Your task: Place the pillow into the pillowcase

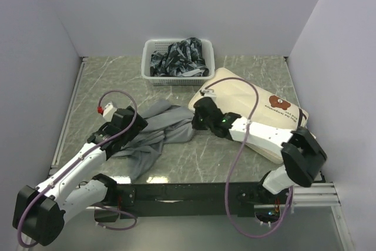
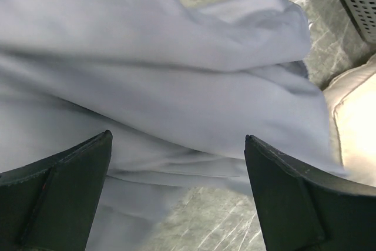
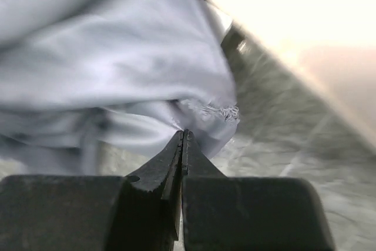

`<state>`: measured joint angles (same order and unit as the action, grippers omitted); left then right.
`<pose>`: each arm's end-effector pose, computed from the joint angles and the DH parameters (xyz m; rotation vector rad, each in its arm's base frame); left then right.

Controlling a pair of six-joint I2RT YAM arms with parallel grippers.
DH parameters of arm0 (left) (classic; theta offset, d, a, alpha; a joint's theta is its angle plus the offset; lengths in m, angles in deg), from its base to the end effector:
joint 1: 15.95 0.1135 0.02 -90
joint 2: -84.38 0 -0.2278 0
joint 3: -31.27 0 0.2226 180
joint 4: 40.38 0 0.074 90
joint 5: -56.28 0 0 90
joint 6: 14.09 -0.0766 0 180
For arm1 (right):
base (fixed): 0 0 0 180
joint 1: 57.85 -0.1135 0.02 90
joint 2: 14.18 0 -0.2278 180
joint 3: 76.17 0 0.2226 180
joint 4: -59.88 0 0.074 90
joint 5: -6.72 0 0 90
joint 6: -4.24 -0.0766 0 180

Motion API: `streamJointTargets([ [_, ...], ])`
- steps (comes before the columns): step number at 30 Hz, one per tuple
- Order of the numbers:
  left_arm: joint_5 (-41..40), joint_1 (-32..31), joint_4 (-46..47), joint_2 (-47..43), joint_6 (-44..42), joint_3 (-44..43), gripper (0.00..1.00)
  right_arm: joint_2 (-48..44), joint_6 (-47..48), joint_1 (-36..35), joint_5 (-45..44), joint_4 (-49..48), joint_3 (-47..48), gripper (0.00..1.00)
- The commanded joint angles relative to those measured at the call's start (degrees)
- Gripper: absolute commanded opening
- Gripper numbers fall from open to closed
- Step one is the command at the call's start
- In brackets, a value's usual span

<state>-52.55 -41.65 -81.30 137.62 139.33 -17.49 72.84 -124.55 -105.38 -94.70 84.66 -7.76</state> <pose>0.1986 -0.0681 0.1743 -0.9065 2.1616 -0.3967 0.2323 0.2313 0.1675 -0.0787 2.3684 0.5249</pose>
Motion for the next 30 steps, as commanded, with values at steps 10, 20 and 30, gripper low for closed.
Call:
streamJointTargets([
  [10,7.41,-3.56,6.39,-4.89,-7.17,1.75,0.91,-10.48,3.54,4.81,-6.33,5.7,-0.48,0.04],
  [20,-7.45,-25.19,-0.83,-0.5,3.64,3.32,0.79,-6.43,3.98,4.99,-5.02,5.88,2.42,0.02],
  [30,-10.34,-27.74,-0.47,9.51,10.05,1.13,0.69,-7.48,4.24,4.99,-6.16,7.47,3.47,0.02],
])
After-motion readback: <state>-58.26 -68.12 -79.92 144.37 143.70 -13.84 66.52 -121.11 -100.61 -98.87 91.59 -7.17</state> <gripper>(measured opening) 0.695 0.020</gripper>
